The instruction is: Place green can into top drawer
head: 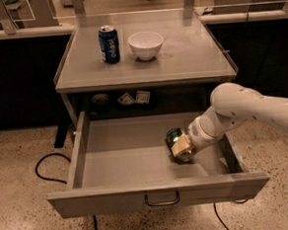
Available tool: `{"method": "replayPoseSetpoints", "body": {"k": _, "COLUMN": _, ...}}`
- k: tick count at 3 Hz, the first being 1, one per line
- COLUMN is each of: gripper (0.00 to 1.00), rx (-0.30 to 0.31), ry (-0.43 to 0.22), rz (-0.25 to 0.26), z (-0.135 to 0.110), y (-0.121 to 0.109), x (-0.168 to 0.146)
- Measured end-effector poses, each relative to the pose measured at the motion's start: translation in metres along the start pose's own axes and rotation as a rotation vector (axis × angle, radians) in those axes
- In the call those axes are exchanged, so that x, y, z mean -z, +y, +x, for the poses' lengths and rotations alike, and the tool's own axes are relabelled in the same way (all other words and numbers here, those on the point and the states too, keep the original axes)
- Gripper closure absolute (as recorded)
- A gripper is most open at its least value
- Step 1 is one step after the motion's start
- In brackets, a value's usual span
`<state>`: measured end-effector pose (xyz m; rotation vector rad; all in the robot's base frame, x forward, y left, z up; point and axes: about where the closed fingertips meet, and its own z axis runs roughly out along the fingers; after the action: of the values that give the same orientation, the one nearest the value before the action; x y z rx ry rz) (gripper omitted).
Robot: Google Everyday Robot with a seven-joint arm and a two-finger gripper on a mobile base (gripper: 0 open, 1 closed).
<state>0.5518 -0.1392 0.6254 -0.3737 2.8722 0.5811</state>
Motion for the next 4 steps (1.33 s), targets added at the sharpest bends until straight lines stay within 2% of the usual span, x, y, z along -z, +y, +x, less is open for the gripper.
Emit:
{"method": "replayPoseSetpoints", "body": {"k": 1, "gripper": 1.00, "rx": -0.005, "ry": 0.004, "rz": -0.003, "z": 0.0010, "y": -0.0025, "x": -0.0075}}
{"method": "replayPoseSetpoints", "body": {"k": 2, "gripper": 0.84, "rx": -0.005, "ry": 0.005, "rz": -0.003, "z": 0.0010, "y": -0.0025, "x": -0.0076}}
{"method": "replayPoseSetpoints", "body": {"k": 4, "gripper": 0.38, "rx": -0.005, "ry": 0.005, "rz": -0.003, "z": 0.0010, "y": -0.0025, "x": -0.0076}}
